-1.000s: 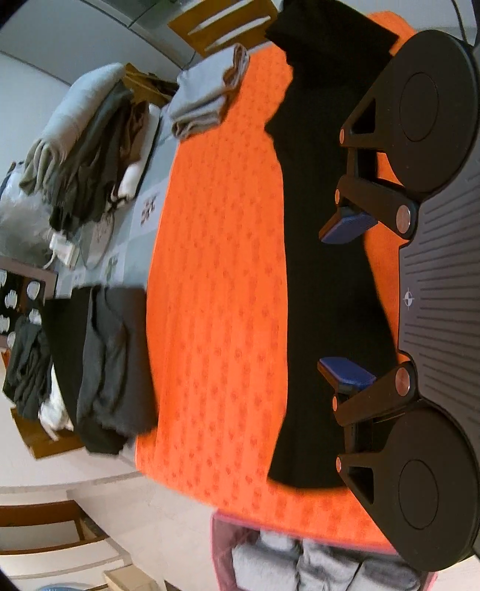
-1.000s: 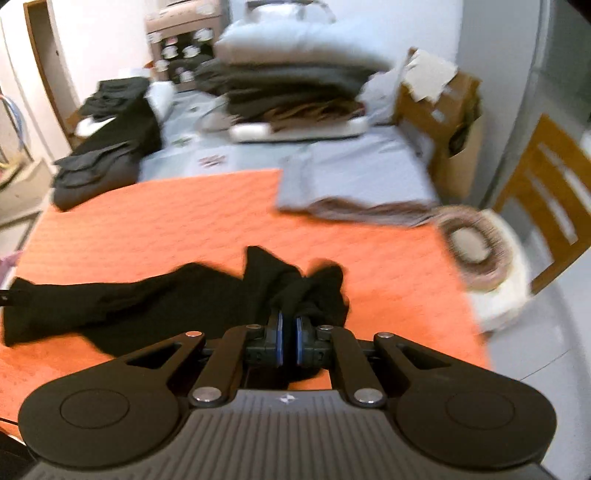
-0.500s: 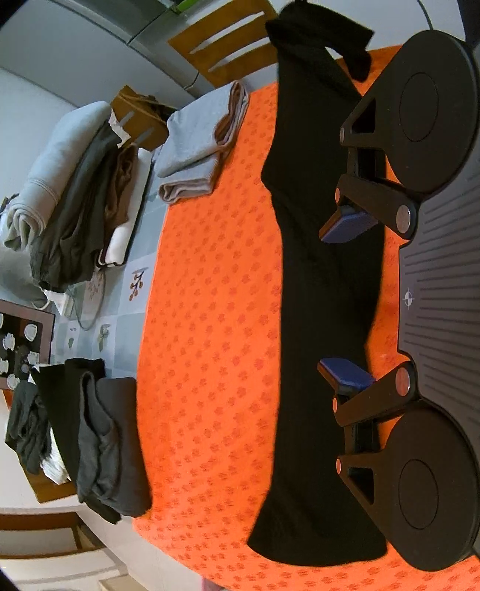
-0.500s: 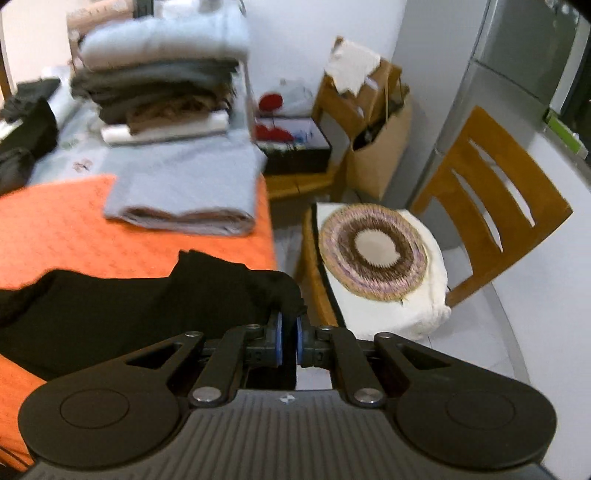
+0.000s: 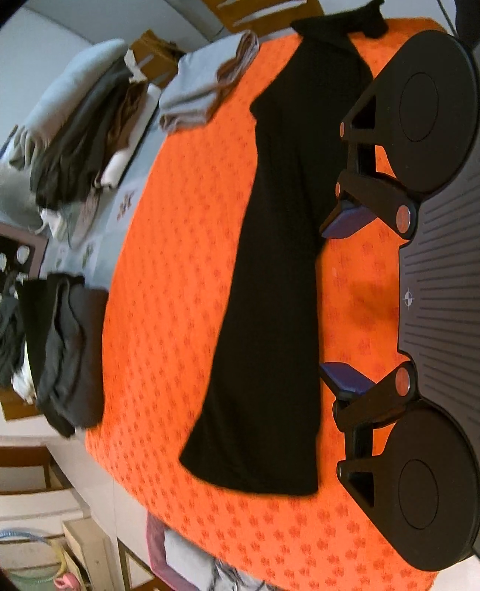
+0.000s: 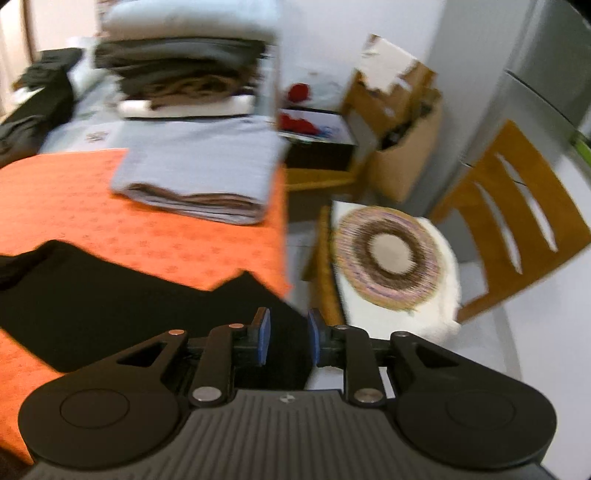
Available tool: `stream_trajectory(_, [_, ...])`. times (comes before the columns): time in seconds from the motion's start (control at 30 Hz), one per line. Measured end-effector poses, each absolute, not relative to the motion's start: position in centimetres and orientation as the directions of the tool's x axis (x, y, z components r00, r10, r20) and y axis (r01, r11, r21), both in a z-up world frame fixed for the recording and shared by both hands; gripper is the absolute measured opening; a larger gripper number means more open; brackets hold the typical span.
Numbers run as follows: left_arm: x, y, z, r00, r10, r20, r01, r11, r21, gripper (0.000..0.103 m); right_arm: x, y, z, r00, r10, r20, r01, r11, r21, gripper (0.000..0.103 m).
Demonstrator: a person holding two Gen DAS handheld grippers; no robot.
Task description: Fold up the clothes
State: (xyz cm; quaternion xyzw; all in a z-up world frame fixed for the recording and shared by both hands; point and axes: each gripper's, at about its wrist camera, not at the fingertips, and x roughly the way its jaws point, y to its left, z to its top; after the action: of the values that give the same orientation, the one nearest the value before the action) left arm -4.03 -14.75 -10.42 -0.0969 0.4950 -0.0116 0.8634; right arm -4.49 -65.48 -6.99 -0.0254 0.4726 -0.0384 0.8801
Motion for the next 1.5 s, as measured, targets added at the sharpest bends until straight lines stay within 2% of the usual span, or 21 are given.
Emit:
stream_trajectory(0.33, [-4.0, -8.3, -11.3, 0.473, -0.068, -0.879, -0.047, 0.994, -0.102, 0.077, -4.4, -54.4, -7.2, 0.553, 0.065, -0.831, -0.167, 0.985, -0.034, 0.026])
stream_trajectory(0.43, [-3.8, -6.4, -11.8, 0.459, -0.062, -0.886, -0.023, 0.996, -0.081, 0.078, -4.6, -51.0, -7.1, 0.555, 0.096, -0.826, -0.210, 0.977, -0.027, 0.030])
stream_trajectory(0.63, [-3.2, -3.9, -13.5, 0.440, -0.074, -0.895, 0.045, 0.997, -0.060, 0.075, -4.5, -44.6, -7.8, 0.539, 0.146, -0.830, -0.307, 0.951, -0.033, 0.031])
stream_trajectory(0.77, [-2.5, -2.9, -14.3, 0.429, -0.098, -0.898, 0.100, 0.993, -0.060, 0.063, -4.5, -40.6, -8.9, 0.517, 0.172, -0.838, -0.381, 0.923, -0.046, 0.035])
stream_trajectory(0.8, [-2.5, -2.8, -14.3, 0.441, -0.102, -0.892, 0.118, 0.991, -0.055, 0.057, -4.5, -39.7, -9.3, 0.509, 0.175, -0.843, -0.397, 0.917, -0.049, 0.037])
stream_trajectory(0.83, [-2.4, -2.8, -14.2, 0.445, -0.113, -0.888, 0.150, 0.987, -0.050, 0.055, -4.4, -38.8, -9.8, 0.500, 0.174, -0.848, -0.414, 0.908, -0.059, 0.039])
stream_trajectory(0.9, [-1.7, -2.6, -13.9, 0.455, -0.135, -0.880, 0.179, 0.982, -0.058, 0.023, -4.5, -37.1, -10.6, 0.491, 0.166, -0.855, -0.448, 0.890, -0.085, 0.041])
stream_trajectory(1.07, [0.7, -1.7, -12.4, 0.481, -0.192, -0.855, 0.188, 0.976, -0.113, 0.017, -4.5, -34.5, -12.0, 0.477, 0.160, -0.864, -0.498, 0.859, -0.115, 0.042])
stream_trajectory(1.27, [3.7, -0.5, -10.6, 0.513, -0.257, -0.819, 0.201, 0.964, -0.176, 0.016, -4.2, -32.8, -12.7, 0.494, 0.129, -0.860, -0.521, 0.836, -0.174, 0.042])
stream_trajectory(1.5, [9.4, -0.3, -8.9, 0.590, -0.244, -0.770, 0.171, 0.969, -0.177, 0.017, -3.3, -31.9, -13.2, 0.501, 0.109, -0.859, -0.536, 0.818, -0.209, 0.036])
